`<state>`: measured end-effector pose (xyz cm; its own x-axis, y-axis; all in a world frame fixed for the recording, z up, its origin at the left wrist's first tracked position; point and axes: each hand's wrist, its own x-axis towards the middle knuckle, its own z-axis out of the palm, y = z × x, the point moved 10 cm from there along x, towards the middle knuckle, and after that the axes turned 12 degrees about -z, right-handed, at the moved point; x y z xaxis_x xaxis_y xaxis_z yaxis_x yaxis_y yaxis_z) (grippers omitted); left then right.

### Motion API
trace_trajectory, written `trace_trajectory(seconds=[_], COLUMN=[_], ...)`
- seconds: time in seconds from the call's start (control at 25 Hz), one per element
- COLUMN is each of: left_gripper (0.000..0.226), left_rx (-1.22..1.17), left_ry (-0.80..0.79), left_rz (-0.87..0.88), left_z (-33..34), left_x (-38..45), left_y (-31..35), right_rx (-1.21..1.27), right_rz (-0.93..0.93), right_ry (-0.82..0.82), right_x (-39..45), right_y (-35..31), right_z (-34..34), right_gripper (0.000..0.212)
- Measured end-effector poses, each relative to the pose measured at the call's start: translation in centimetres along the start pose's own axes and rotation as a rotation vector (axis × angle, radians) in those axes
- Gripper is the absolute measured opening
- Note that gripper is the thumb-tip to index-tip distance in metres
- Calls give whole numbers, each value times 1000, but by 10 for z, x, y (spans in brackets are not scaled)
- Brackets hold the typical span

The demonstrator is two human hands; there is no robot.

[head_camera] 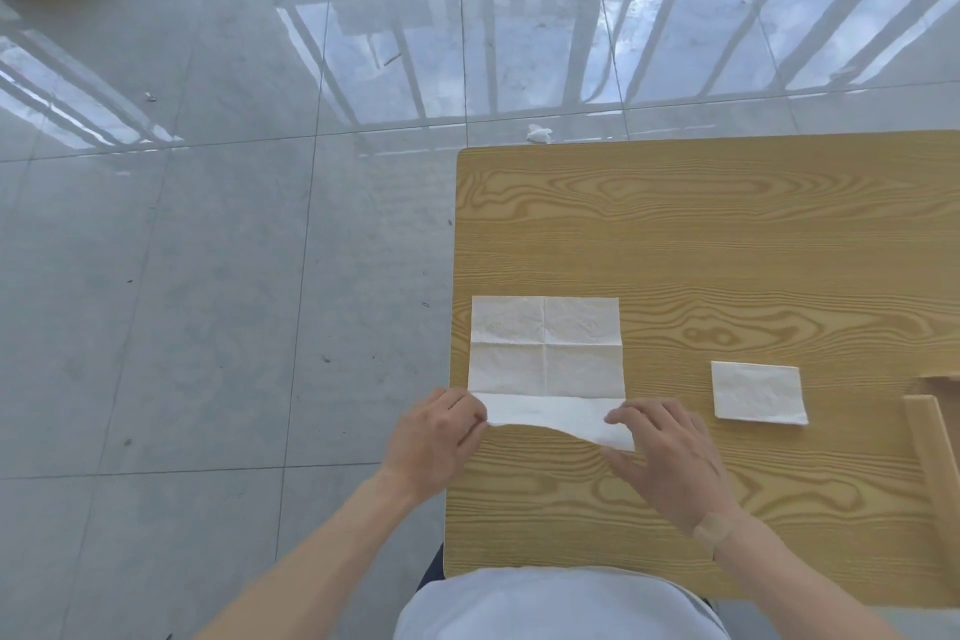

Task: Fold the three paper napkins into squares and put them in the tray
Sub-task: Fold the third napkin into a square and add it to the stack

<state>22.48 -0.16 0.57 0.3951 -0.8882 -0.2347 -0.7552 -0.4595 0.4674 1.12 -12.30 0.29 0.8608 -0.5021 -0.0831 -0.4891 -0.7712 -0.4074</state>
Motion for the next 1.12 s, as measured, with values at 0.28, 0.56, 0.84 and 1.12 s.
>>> trace_trajectory(seconds=[0.28,0.56,0.84,1.12], left_gripper=[3,11,9,14], left_rx=[-205,-444,-423,-219], left_ry=[-186,-263,-259,-165], left_rz=[-103,-271,-419,-471], left_z=[0,2,15,17], left_x=[-1,11,35,43], left_y=[-7,-24,-37,-51], right_rx=[20,216,295,188], right_rz=[16,88,257,291], right_ry=[28,61,3,-36], right_x=[-1,9,35,55], right_y=[-2,4,29,42], right_z=[0,-18,-2,4], right_gripper=[20,4,5,9])
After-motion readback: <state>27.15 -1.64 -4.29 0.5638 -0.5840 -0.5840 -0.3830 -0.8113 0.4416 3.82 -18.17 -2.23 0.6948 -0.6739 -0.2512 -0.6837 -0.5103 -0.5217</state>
